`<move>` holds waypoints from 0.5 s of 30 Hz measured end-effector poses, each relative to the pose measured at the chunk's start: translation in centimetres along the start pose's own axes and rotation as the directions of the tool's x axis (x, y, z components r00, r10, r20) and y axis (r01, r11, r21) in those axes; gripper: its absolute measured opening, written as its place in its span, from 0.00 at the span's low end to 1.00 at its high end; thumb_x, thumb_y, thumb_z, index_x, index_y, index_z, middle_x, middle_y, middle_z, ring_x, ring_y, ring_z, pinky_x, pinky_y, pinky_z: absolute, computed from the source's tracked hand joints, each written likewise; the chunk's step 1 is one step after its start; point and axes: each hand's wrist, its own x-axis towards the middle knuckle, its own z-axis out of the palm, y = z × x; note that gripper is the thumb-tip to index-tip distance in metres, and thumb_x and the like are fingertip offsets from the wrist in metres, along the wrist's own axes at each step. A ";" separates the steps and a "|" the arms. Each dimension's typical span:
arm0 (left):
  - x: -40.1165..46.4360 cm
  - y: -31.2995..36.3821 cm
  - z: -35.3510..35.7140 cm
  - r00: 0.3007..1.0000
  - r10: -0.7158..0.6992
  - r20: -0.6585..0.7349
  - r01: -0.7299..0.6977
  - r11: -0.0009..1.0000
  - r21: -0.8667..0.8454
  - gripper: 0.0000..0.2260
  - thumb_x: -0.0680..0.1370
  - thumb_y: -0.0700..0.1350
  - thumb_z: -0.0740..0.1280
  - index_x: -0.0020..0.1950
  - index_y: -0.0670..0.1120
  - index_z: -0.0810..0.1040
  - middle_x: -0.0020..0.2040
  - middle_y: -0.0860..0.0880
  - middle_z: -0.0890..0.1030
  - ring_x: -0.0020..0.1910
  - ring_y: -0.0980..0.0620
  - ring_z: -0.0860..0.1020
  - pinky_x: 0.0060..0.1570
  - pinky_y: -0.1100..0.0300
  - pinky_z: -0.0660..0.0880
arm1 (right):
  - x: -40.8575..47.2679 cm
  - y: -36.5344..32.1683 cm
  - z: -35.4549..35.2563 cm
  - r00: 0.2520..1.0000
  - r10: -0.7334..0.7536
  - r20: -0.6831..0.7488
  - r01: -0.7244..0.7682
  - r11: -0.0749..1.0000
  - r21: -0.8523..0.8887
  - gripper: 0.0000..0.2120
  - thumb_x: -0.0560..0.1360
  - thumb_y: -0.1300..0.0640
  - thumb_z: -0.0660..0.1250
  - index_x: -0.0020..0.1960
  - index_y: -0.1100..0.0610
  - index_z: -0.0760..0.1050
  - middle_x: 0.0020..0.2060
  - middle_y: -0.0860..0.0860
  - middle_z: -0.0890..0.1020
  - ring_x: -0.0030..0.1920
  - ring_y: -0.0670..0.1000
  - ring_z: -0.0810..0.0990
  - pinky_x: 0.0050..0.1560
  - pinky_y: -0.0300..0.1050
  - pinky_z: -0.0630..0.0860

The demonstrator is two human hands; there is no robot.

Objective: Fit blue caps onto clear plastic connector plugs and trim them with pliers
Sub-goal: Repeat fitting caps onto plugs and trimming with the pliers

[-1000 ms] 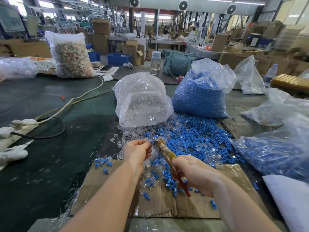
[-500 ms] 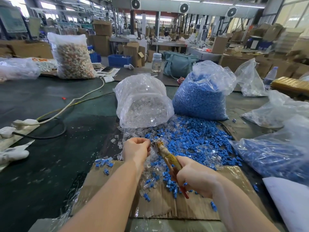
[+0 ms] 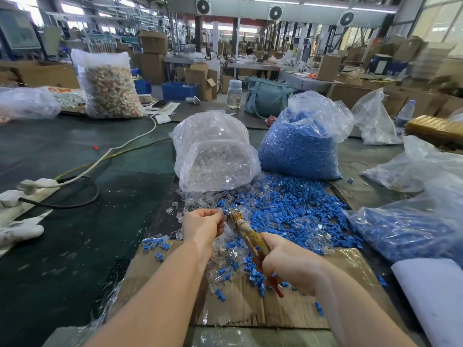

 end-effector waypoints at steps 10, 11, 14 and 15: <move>0.3 -0.3 0.0 1.000 -0.022 0.000 0.022 1.000 -0.021 0.02 0.73 0.34 0.69 0.41 0.39 0.79 0.33 0.45 0.79 0.29 0.53 0.77 0.28 0.65 0.77 | -0.1 0.1 0.1 1.000 0.013 -0.003 -0.013 0.999 -0.029 0.13 0.70 0.72 0.56 0.43 0.54 0.64 0.40 0.54 0.67 0.39 0.51 0.66 0.39 0.45 0.66; 0.3 -0.3 -0.1 1.000 -0.025 0.003 0.025 0.999 -0.021 0.02 0.73 0.34 0.69 0.41 0.39 0.79 0.33 0.45 0.79 0.29 0.53 0.77 0.29 0.64 0.77 | 0.0 0.1 0.1 1.000 0.014 -0.011 -0.015 0.999 -0.048 0.13 0.70 0.72 0.56 0.43 0.54 0.64 0.40 0.54 0.67 0.39 0.51 0.67 0.39 0.46 0.66; 0.3 -0.4 -0.2 1.000 -0.027 -0.001 0.027 0.999 -0.023 0.02 0.73 0.34 0.69 0.41 0.39 0.79 0.34 0.44 0.79 0.30 0.53 0.77 0.30 0.64 0.78 | 0.2 0.2 0.3 0.999 0.004 -0.036 -0.008 0.994 -0.111 0.10 0.72 0.69 0.56 0.44 0.55 0.63 0.41 0.55 0.68 0.40 0.53 0.67 0.40 0.48 0.66; 0.3 -0.4 -0.3 1.000 -0.027 -0.005 0.027 0.999 -0.023 0.03 0.73 0.33 0.69 0.40 0.38 0.79 0.34 0.44 0.79 0.30 0.53 0.77 0.30 0.64 0.78 | 0.3 0.2 0.3 0.999 -0.003 -0.047 -0.003 0.992 -0.125 0.10 0.73 0.69 0.57 0.44 0.55 0.63 0.41 0.56 0.69 0.40 0.53 0.68 0.39 0.48 0.66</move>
